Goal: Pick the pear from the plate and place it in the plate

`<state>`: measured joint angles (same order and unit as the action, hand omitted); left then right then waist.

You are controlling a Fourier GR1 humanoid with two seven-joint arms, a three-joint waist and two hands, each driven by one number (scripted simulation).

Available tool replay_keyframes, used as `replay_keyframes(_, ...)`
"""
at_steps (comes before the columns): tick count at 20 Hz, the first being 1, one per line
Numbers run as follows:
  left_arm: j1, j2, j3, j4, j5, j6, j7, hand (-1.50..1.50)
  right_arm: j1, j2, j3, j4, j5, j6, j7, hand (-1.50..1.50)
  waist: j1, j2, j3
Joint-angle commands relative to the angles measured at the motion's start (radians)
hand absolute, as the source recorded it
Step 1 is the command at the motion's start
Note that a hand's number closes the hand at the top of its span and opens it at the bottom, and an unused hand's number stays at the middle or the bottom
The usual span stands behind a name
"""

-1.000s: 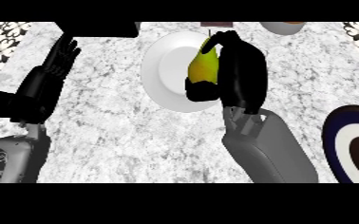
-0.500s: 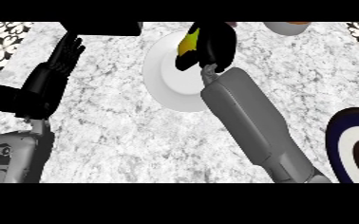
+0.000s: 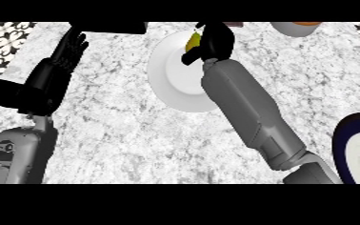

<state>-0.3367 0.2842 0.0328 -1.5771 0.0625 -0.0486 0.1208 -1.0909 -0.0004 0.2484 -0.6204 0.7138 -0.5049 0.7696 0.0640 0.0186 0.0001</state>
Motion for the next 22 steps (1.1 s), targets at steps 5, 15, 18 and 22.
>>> replay_keyframes(5,-0.027,-0.031,-0.027,0.031,-0.015,-0.004,-0.008,0.00,-0.016,0.000,-0.032,0.109,-0.236,-0.139,-0.242,-1.50,0.018,0.008,0.001)
replay_keyframes(15,-0.038,-0.005,0.017,0.068,-0.008,-0.017,-0.028,0.00,-0.019,0.000,-0.128,0.043,-0.442,-0.387,-0.455,-1.50,-0.004,0.001,0.001)
replay_keyframes(18,0.014,0.008,0.030,-0.020,0.017,-0.026,0.027,0.00,-0.016,0.000,-0.150,0.031,-0.478,-0.417,-0.495,-1.50,-0.022,-0.011,0.001)
replay_keyframes(22,0.011,-0.009,0.023,-0.019,-0.025,0.014,0.044,0.00,0.117,0.000,-0.120,-0.110,-0.516,-0.438,-0.530,-1.50,-0.060,-0.020,0.000)
